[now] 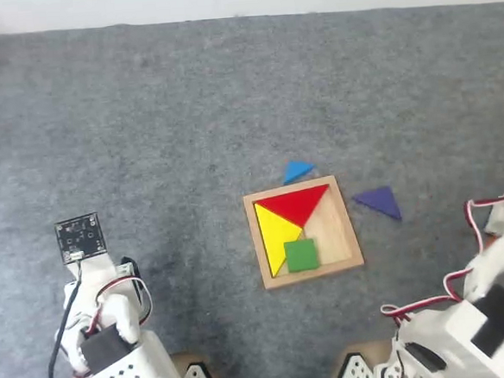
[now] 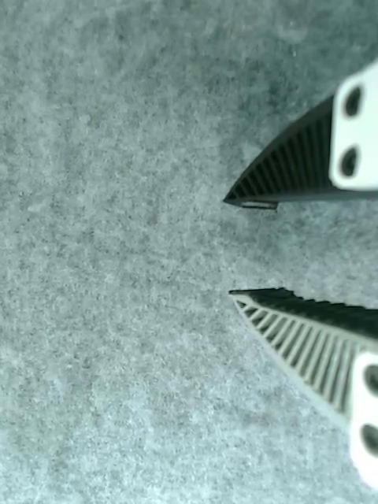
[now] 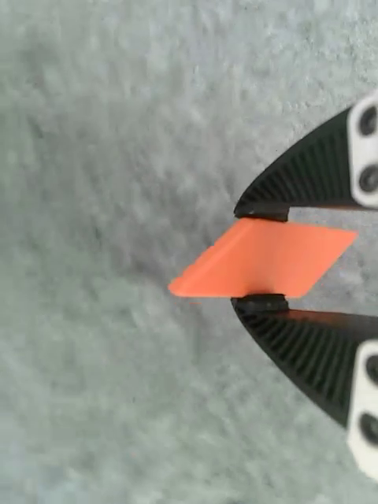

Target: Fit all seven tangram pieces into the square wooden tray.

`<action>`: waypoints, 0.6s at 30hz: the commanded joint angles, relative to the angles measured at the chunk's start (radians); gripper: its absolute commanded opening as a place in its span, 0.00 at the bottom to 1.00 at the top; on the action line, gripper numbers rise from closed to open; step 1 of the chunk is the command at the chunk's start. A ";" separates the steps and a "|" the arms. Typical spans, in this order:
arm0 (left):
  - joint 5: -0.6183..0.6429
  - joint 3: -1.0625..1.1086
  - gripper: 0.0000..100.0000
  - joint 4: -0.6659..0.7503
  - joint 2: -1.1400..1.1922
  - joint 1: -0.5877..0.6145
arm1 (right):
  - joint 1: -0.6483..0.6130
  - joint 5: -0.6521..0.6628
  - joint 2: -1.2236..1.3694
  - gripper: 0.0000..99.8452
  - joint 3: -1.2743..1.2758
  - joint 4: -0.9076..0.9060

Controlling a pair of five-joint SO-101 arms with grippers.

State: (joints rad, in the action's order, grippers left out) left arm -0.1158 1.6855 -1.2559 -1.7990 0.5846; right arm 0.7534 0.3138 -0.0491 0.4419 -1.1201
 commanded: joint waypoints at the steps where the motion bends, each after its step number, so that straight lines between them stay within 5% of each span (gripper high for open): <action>1: 0.008 -0.004 0.17 -0.005 -0.018 0.006 | 0.045 -0.028 -0.010 0.04 0.008 0.073; 18: 0.008 -0.004 0.17 -0.005 -0.018 0.006 | -0.015 -0.061 -0.010 0.04 0.028 0.071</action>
State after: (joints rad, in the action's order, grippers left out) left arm -0.1158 1.6855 -1.2559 -1.7990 0.5846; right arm 0.7089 0.2693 -0.0476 0.4818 -1.0587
